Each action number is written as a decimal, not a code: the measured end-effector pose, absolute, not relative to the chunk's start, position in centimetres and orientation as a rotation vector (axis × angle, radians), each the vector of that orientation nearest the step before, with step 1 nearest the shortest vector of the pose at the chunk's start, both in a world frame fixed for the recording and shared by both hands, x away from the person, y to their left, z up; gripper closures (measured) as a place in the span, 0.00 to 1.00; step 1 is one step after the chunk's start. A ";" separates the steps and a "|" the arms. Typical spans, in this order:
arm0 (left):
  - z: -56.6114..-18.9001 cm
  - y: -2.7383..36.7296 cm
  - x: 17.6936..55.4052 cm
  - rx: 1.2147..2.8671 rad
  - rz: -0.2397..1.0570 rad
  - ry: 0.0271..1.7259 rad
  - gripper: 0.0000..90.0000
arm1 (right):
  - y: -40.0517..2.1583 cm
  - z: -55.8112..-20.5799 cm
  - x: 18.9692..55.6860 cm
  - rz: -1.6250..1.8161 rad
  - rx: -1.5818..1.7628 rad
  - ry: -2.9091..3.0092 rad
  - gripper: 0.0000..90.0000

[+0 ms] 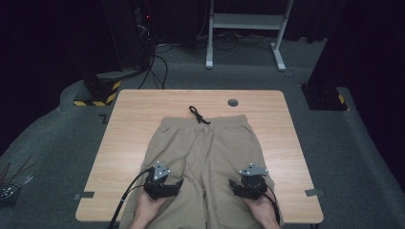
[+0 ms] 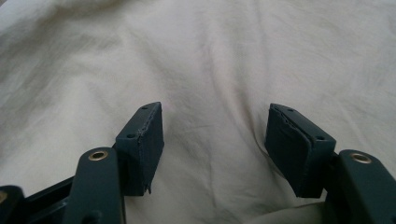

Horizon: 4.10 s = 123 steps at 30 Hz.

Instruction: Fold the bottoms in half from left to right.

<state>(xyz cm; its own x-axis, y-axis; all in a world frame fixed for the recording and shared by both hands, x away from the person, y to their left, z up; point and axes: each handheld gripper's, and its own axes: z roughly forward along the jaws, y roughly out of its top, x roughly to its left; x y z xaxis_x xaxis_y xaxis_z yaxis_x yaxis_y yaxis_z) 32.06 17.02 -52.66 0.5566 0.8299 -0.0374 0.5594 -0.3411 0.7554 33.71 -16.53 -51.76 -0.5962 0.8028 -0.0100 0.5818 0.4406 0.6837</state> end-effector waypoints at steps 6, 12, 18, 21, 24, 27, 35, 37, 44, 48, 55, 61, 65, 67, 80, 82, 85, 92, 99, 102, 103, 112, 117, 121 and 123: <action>-51.9 17.0 32.9 2.045 0.450 1.102 0.27 | -16.7 -51.0 34.4 0.986 1.197 2.348 0.44; -49.5 17.3 36.6 1.988 0.451 1.114 0.27 | -16.1 -48.5 38.1 1.072 1.209 2.284 0.43; -49.9 17.1 40.1 2.009 0.474 1.188 0.26 | -15.2 -49.0 41.7 1.031 1.251 2.272 0.43; -50.5 16.9 41.3 2.032 0.493 1.208 0.27 | -14.6 -49.9 42.8 0.980 1.261 2.288 0.43; -51.3 16.8 42.0 2.039 0.494 1.224 0.28 | -14.2 -50.5 43.3 0.945 1.258 2.292 0.42; -51.8 16.7 42.2 2.045 0.492 1.240 0.28 | -14.0 -50.8 43.4 0.923 1.258 2.302 0.42; -52.4 16.5 41.4 2.049 0.525 1.215 0.29 | -14.1 -51.8 43.1 0.919 1.239 2.316 0.40; -52.6 16.6 41.0 2.038 0.536 1.208 0.29 | -14.3 -51.9 42.8 0.930 1.228 2.307 0.40; -52.6 16.2 37.5 2.043 0.531 1.183 0.29 | -15.0 -52.2 39.7 0.953 1.202 2.296 0.40; -52.6 16.1 36.3 2.043 0.531 1.181 0.29 | -15.3 -52.2 38.4 0.957 1.198 2.298 0.40; -52.4 15.8 34.3 2.082 0.491 1.149 0.28 | -15.8 -52.3 36.5 0.969 1.168 2.305 0.40; -51.1 17.3 35.7 2.043 0.524 1.167 0.37 | -15.9 -52.3 36.4 0.975 1.164 2.303 0.40; -49.9 18.7 37.1 1.989 0.558 1.188 0.37 | -15.9 -52.3 36.4 0.977 1.160 2.301 0.40; -49.7 18.9 37.5 1.987 0.555 1.198 0.37 | -15.9 -52.4 36.3 0.979 1.166 2.300 0.40; -50.2 22.6 41.4 1.973 0.530 1.343 0.48 | -15.9 -52.4 36.3 0.980 1.166 2.300 0.40; -50.5 22.9 41.7 1.974 0.540 1.357 0.48 | -15.9 -52.4 36.3 0.980 1.167 2.300 0.40; -50.8 23.1 42.0 1.952 0.535 1.378 0.52 | -15.9 -52.4 36.3 0.980 1.166 2.300 0.40; -51.6 23.1 42.4 2.001 0.541 1.397 0.61 | -15.9 -52.4 36.3 0.981 1.167 2.299 0.40; -51.6 23.2 42.4 2.013 0.564 1.396 0.72 | -15.9 -52.4 36.3 0.981 1.167 2.299 0.40; -51.5 23.4 42.4 2.025 0.560 1.384 0.77 | -15.9 -52.4 36.3 0.980 1.166 2.300 0.40; -51.5 23.4 42.4 2.025 0.560 1.384 0.80 | -15.9 -52.4 36.3 0.980 1.167 2.300 0.40; -51.2 23.5 43.0 2.076 0.514 1.365 0.97 | -15.9 -52.4 36.3 0.980 1.166 2.300 0.40; -51.1 23.7 43.1 2.057 0.485 1.362 0.99 | -15.9 -52.4 36.3 0.982 1.166 2.299 0.40; -50.5 23.9 42.9 2.020 0.461 1.346 0.99 | -15.9 -52.4 36.3 0.982 1.166 2.299 0.40; -50.3 24.0 42.8 2.007 0.458 1.337 0.99 | -15.9 -52.4 36.3 0.982 1.166 2.299 0.40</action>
<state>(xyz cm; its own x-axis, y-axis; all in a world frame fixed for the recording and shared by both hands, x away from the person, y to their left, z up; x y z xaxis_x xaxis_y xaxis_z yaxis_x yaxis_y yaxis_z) 42.78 23.97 -50.26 0.4122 0.9080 -0.0749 0.6715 -0.2472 0.6986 36.33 -15.88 -52.36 -0.5829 0.8122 -0.0215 0.5462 0.4113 0.7297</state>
